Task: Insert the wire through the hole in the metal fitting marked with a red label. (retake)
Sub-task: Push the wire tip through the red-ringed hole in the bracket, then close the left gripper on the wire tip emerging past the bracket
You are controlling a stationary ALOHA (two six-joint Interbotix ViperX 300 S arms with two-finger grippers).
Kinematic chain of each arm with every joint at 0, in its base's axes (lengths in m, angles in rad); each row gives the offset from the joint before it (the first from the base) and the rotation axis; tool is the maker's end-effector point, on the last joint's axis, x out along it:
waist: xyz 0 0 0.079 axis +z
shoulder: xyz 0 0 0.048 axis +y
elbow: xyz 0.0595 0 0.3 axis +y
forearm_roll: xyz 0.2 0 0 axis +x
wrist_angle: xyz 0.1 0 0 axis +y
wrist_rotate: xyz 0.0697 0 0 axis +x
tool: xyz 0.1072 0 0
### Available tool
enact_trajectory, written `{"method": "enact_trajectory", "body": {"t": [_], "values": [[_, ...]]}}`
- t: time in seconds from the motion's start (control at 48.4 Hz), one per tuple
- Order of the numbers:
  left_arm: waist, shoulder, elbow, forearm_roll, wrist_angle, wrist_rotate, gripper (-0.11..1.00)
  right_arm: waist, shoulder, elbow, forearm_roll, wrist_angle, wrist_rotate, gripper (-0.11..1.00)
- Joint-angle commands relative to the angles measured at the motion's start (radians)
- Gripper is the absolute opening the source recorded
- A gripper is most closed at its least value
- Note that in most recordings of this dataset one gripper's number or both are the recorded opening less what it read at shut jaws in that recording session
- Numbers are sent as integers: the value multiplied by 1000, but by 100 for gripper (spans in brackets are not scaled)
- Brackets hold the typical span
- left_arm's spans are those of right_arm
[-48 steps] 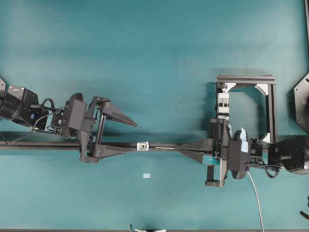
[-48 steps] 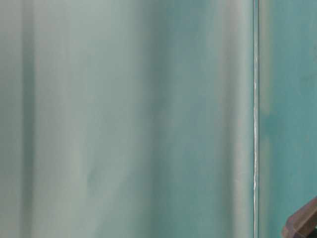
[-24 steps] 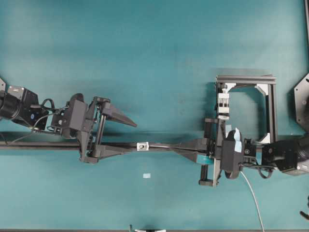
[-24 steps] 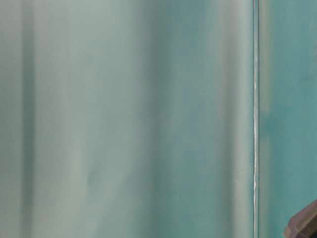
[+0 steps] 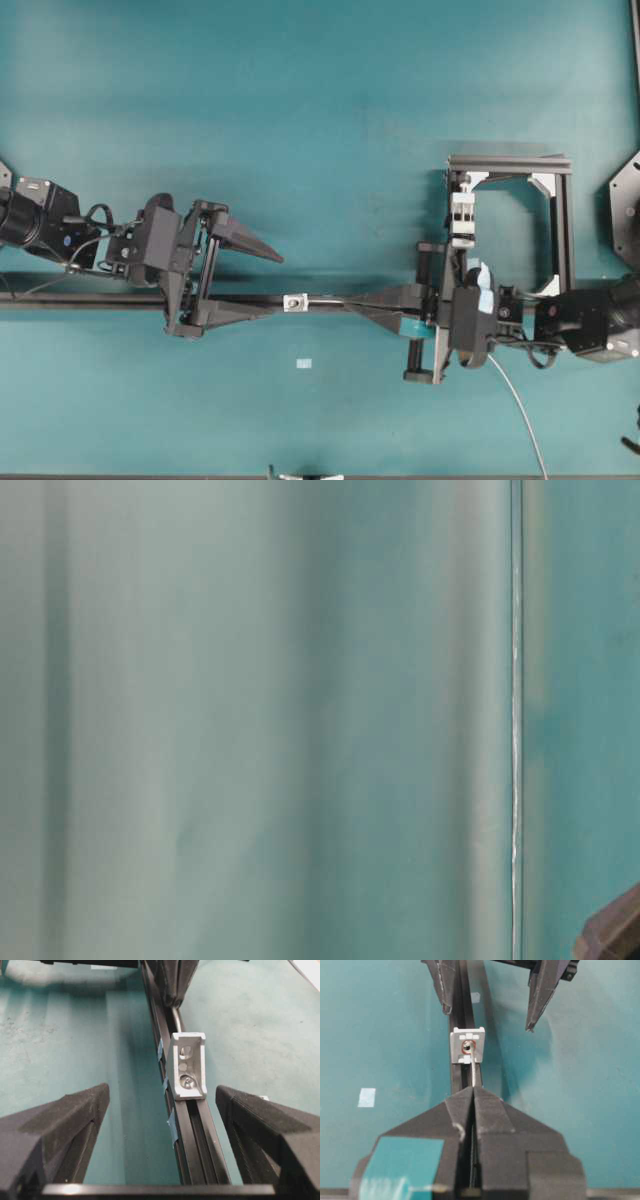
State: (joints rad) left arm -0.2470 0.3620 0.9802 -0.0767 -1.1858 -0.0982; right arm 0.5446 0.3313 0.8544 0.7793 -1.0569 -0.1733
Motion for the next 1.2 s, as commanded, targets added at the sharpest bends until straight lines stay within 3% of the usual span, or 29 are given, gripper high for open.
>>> {"method": "enact_trajectory", "body": {"t": [0.0, 1.177], "values": [[-3, -25, -9, 2, -5, -2, 78, -12, -8, -21, -6, -9, -2, 3], [-3, -40, -11, 5, 3, 0, 77, -106, 48, -127, -133, 37, -3, 3]]}}
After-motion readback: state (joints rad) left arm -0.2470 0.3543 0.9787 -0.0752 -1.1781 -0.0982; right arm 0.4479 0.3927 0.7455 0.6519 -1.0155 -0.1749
